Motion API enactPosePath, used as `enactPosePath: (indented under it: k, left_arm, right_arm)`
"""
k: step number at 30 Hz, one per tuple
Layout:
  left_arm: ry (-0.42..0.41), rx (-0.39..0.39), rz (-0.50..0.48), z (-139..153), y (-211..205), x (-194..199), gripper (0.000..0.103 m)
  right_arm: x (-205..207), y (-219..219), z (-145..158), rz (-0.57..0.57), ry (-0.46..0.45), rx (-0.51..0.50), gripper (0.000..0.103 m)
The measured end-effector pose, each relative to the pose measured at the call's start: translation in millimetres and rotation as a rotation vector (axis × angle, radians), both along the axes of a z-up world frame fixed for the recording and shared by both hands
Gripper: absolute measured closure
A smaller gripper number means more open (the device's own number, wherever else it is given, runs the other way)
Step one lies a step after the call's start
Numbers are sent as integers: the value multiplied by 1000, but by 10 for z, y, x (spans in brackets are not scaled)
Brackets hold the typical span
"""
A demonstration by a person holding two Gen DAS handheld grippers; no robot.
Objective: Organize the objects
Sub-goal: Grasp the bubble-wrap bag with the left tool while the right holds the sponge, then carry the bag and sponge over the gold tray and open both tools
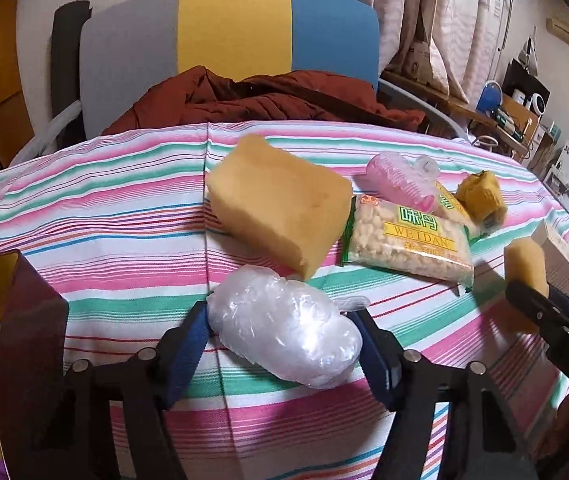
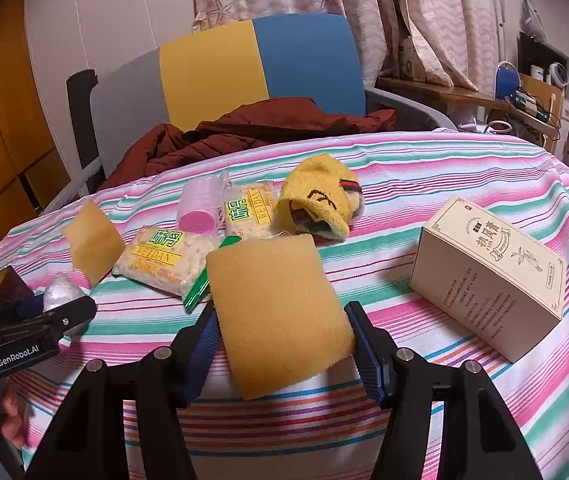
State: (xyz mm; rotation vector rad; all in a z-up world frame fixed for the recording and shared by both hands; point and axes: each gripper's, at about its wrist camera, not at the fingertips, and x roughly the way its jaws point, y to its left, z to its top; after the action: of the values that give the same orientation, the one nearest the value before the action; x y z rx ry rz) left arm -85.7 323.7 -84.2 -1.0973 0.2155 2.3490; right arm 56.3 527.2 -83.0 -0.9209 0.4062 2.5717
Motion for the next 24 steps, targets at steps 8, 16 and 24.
enactPosePath:
  k: [8, 16, 24]
  left_arm:
    - [41, 18, 3, 28, -80, 103, 38]
    - [152, 24, -39, 151, -133, 406, 38]
    - [225, 45, -61, 229, -249, 703, 38]
  right_arm:
    - [74, -11, 50, -30, 28, 25, 41]
    - [161, -78, 97, -39, 57, 35, 41]
    - [253, -263, 113, -27, 67, 45, 41]
